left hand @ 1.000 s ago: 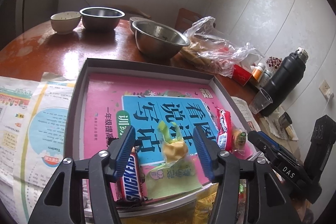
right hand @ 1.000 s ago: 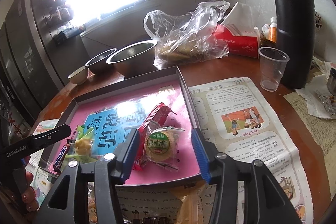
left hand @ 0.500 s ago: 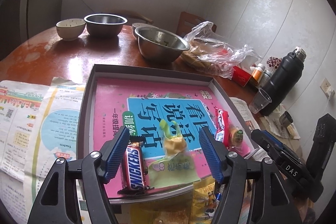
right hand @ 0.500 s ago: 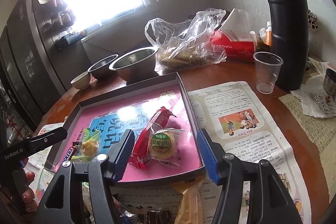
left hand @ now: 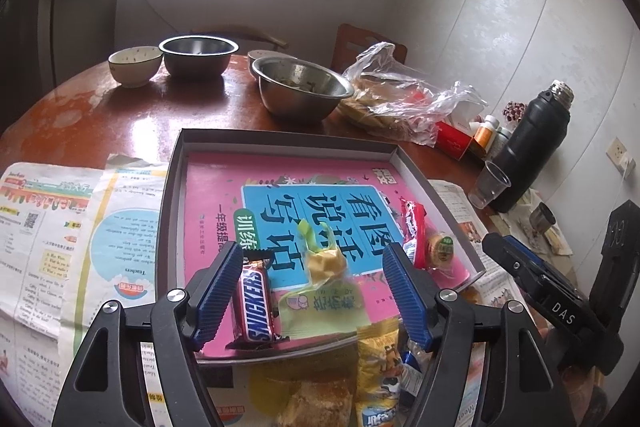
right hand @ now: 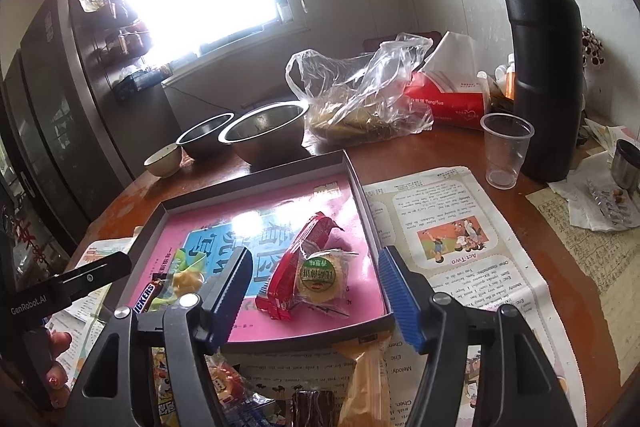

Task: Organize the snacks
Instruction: 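Move both grippers back toward the snacks lying on the newspaper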

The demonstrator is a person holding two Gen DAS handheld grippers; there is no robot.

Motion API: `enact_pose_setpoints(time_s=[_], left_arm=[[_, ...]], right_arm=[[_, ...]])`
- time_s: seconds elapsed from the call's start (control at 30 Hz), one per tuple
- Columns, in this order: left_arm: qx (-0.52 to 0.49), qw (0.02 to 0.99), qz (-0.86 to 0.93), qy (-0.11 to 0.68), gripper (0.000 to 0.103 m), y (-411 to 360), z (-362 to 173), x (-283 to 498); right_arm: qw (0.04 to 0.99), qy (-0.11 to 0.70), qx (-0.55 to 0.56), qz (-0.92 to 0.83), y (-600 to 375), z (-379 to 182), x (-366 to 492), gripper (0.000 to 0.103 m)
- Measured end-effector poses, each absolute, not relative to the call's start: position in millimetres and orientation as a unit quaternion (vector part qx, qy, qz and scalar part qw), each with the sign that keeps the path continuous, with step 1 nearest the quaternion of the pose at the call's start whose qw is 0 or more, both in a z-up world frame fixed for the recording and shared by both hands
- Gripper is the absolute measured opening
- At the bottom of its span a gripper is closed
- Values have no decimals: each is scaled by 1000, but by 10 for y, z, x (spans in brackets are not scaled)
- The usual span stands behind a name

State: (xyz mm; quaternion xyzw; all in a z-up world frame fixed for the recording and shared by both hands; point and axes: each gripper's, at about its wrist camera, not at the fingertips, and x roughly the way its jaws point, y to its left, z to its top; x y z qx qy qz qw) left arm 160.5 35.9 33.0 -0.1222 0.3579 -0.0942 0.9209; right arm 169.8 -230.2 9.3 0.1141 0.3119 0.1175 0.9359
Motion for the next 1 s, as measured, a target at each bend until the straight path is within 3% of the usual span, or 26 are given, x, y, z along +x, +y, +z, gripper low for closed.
enact_pose_setpoints(time_s=[1.0], left_arm=[[-93, 920, -84, 371, 75, 366, 469, 1107]], right_arm=[[940, 296, 102, 135, -2440, 301, 1196, 67]])
